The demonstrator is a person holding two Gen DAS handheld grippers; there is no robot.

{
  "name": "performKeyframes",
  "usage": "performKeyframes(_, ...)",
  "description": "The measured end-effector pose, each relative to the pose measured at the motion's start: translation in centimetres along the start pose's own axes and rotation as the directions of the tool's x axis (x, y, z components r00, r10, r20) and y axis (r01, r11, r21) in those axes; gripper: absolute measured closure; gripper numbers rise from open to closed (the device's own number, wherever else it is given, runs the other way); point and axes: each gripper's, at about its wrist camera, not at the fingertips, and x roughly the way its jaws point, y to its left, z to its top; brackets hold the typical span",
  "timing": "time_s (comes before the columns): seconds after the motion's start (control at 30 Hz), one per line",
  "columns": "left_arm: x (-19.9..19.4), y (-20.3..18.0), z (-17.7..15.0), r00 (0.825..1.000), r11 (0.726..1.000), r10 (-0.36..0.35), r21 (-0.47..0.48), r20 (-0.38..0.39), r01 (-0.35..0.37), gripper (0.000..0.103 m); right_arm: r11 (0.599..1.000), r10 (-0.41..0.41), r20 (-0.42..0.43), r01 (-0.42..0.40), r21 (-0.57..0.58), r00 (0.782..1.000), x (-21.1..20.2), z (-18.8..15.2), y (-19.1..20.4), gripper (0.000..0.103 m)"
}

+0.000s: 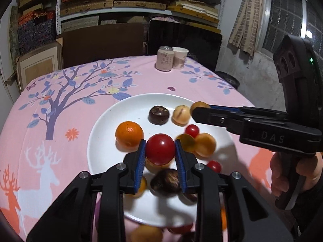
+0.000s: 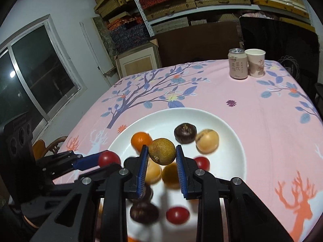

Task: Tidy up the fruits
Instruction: 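Carry both fruits onto the white plate and open both tools, then grasp a red tomato with the left tool while the right tool grasps an orange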

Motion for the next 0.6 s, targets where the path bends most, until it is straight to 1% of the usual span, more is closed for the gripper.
performKeyframes(0.03, 0.6, 0.4, 0.3, 1.0, 1.0, 0.003, -0.007, -0.004, -0.003, 0.075, 1.0, 0.008, -0.008, -0.008, 0.004, 1.0, 0.9, 0.4, -0.1, 0.073)
performKeyframes(0.07, 1.0, 0.6, 0.4, 1.0, 1.0, 0.009, -0.01, -0.006, -0.009, 0.064, 1.0, 0.016, -0.013, -0.016, 0.01, 1.0, 1.6, 0.8, -0.2, 0.07)
performKeyframes(0.1, 1.3, 0.9, 0.5, 1.0, 1.0, 0.021, -0.014, -0.003, -0.021, 0.049, 1.0, 0.015, -0.013, -0.015, 0.015, 1.0, 1.9, 0.8, -0.2, 0.061)
performKeyframes(0.17, 0.9, 1.4, 0.4, 0.999, 0.999, 0.045, -0.027, 0.029, -0.044, 0.037, 1.0, 0.01, 0.005, -0.01, 0.018, 1.0, 1.8, 0.9, -0.1, 0.06)
performKeyframes(0.2, 0.6, 1.5, 0.3, 0.998, 0.999, 0.043, -0.032, 0.036, -0.042, 0.035, 1.0, 0.008, 0.013, -0.009, 0.015, 1.0, 1.4, 0.7, 0.0, 0.06)
performKeyframes(0.27, -0.3, 1.8, -0.3, 0.998, 0.998, 0.051, -0.039, 0.047, -0.049, 0.035, 1.0, 0.005, 0.025, -0.006, 0.014, 1.0, 0.5, 0.1, 0.1, 0.06)
performKeyframes(0.33, -1.5, 1.9, -1.3, 0.998, 0.998, 0.042, -0.044, 0.053, -0.04, 0.034, 1.0, -0.005, 0.029, 0.005, 0.014, 1.0, -0.6, -0.9, 0.3, 0.06)
performKeyframes(0.4, -2.9, 1.6, -2.7, 0.998, 0.999, 0.036, -0.034, 0.053, -0.034, 0.03, 1.0, 0.002, 0.034, -0.002, 0.013, 0.999, -2.0, -2.2, 0.6, 0.06)
performKeyframes(0.47, -4.4, 1.0, -4.4, 0.998, 1.0, 0.022, -0.023, 0.055, -0.02, 0.026, 1.0, 0.001, 0.043, -0.001, 0.014, 0.999, -3.8, -4.2, 0.8, 0.06)
performKeyframes(0.53, -6.0, 0.1, -6.5, 0.999, 1.0, -0.001, 0.003, 0.048, 0.001, 0.025, 0.999, 0.003, 0.059, -0.005, 0.042, 0.998, -5.5, -6.3, 0.7, 0.058)
performKeyframes(0.6, -7.3, -0.7, -8.5, 0.999, 0.999, -0.008, 0.034, 0.036, 0.006, 0.025, 0.997, 0.002, 0.072, -0.008, 0.078, 0.997, -7.0, -8.5, 0.6, 0.055)
